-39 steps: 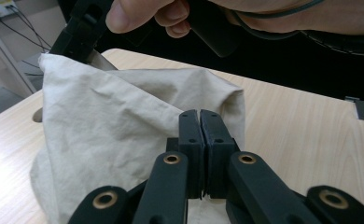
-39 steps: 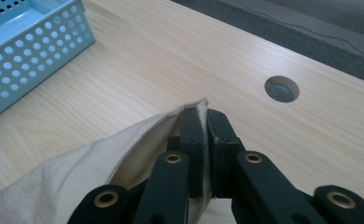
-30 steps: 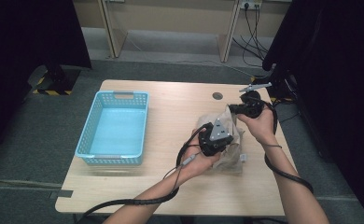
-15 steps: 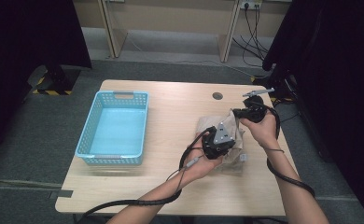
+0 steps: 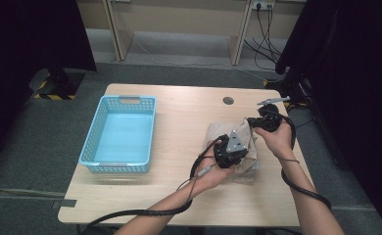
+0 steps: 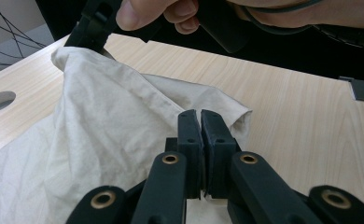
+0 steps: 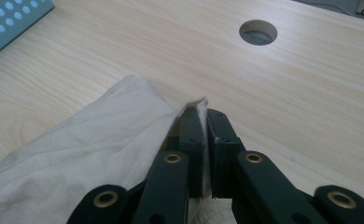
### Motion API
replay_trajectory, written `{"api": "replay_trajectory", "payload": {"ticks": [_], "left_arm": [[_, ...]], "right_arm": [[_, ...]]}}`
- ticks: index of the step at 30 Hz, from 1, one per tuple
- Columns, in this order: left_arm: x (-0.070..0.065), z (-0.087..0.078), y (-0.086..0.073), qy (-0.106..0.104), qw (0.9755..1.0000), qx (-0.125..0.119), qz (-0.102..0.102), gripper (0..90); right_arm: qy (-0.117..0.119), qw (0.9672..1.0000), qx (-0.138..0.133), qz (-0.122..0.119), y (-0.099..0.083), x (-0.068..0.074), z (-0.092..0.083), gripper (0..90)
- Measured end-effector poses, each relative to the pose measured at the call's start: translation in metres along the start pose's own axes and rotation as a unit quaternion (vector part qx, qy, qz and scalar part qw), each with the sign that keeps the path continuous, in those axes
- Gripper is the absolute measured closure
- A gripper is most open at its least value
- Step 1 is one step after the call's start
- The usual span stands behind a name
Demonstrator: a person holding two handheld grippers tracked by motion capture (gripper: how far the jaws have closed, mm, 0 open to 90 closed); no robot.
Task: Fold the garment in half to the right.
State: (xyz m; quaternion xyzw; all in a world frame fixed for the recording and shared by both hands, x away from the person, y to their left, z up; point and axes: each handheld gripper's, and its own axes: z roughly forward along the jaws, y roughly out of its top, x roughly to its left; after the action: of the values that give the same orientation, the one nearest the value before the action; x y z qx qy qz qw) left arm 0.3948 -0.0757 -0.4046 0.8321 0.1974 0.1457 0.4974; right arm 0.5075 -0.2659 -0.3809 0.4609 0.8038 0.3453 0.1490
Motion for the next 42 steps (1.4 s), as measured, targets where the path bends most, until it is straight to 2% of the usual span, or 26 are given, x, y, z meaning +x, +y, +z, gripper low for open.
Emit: {"api": "replay_trajectory", "payload": {"ticks": [17,22,25,30,35,36,37,39,40,42], "left_arm": [[-0.002,0.008,-0.003,-0.010,0.9999,0.006,-0.004,86.2],[-0.004,0.009,-0.004,-0.012,0.9999,0.005,-0.001,81.7],[-0.005,0.005,-0.001,-0.008,0.9999,-0.012,-0.002,76.3],[-0.004,-0.010,0.010,0.009,0.9989,-0.045,0.008,67.9],[0.004,-0.025,0.012,0.038,0.9979,-0.049,0.015,64.0],[0.004,-0.025,0.012,0.038,0.9979,-0.049,0.015,62.4],[0.008,-0.032,0.012,0.051,0.9974,-0.045,0.024,60.7],[0.011,-0.039,0.011,0.064,0.9965,-0.045,0.028,57.4],[0.011,-0.039,0.011,0.064,0.9965,-0.045,0.028,55.7],[0.015,-0.047,0.011,0.080,0.9952,-0.042,0.037,53.2]], "right_arm": [[-0.006,0.9999,0.008,0.004,-0.012,-0.006,0.005,86.4],[-0.009,0.9998,0.012,0.013,-0.020,-0.010,0.007,86.2],[-0.009,0.9997,0.013,0.018,-0.025,-0.013,0.007,86.0],[-0.008,0.9996,0.015,0.024,-0.030,-0.016,0.009,85.1],[-0.010,0.9994,0.021,0.026,-0.034,-0.019,0.009,79.9],[-0.011,0.9994,0.021,0.027,-0.036,-0.020,0.009,77.8],[-0.013,0.9993,0.021,0.028,-0.037,-0.021,0.009,74.3],[-0.020,0.9990,0.020,0.033,-0.040,-0.022,0.007,65.2],[-0.023,0.9989,0.023,0.033,-0.042,-0.023,0.006,62.6],[-0.028,0.9987,0.030,0.030,-0.045,-0.024,0.001,57.0]]}}
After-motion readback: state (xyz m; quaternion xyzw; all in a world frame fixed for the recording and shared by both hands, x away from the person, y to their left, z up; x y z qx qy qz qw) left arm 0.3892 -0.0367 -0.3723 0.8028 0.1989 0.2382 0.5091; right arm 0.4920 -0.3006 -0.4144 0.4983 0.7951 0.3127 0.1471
